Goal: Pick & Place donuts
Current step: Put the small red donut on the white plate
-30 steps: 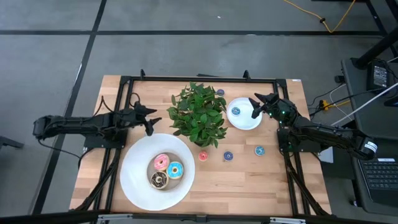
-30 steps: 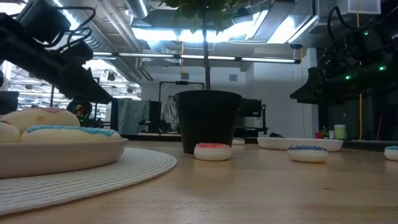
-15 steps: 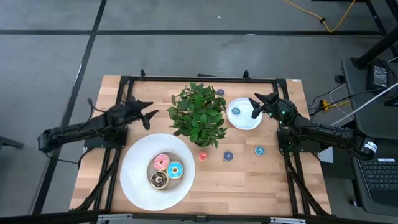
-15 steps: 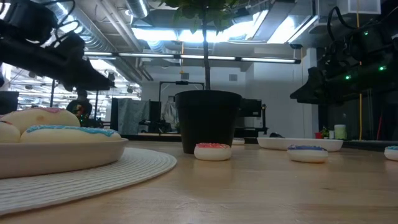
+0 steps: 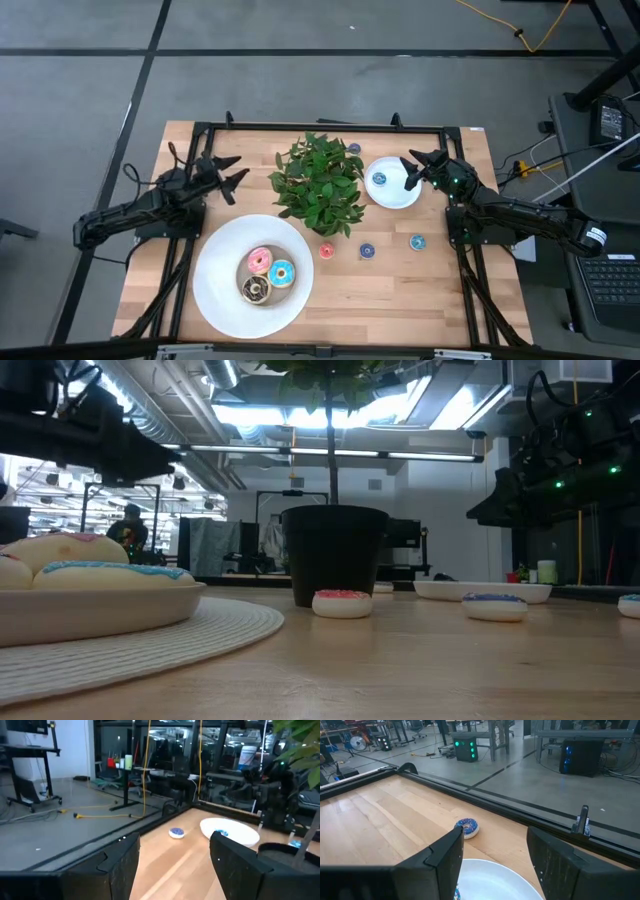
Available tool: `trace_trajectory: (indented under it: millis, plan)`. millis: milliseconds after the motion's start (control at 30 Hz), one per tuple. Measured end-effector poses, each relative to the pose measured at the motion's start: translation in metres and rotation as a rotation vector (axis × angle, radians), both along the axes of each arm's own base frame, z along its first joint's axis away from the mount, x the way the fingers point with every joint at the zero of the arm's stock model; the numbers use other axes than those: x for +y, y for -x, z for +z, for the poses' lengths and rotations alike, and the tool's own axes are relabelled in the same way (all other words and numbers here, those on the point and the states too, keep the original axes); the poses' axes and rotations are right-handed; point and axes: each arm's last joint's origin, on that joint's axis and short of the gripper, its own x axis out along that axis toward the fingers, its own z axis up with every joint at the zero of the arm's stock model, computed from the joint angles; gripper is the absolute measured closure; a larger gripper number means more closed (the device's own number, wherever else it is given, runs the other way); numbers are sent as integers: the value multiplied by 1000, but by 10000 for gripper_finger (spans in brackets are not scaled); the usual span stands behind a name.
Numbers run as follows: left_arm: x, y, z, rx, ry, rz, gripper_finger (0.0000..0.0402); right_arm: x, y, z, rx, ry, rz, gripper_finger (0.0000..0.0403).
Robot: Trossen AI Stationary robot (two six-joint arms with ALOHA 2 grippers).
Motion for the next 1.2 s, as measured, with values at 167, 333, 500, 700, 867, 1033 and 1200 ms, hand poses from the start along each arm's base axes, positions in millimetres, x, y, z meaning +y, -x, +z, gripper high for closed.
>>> trace_trajectory:
  millis: [167, 333, 500, 700, 867, 1033, 1200]
  plan:
    - [0, -1, -3, 17, 7, 2, 169, 0, 0, 0, 2, -2, 0, 185]
    - [0, -1, -3, 21, 8, 3, 169, 0, 0, 0, 2, -2, 0, 185]
    - [0, -1, -3, 21, 8, 3, 169, 0, 0, 0, 3, -2, 0, 185]
    - [0, -1, -3, 21, 8, 4, 169, 0, 0, 0, 3, -3, 0, 185]
    - [0, -1, -3, 21, 9, 3, 169, 0, 0, 0, 3, -2, 0, 185]
    - [0, -1, -3, 21, 9, 4, 169, 0, 0, 1, -8, 10, 1, 185]
    - [0, -1, -3, 21, 9, 4, 169, 0, -1, 3, -48, 0, 12, 185]
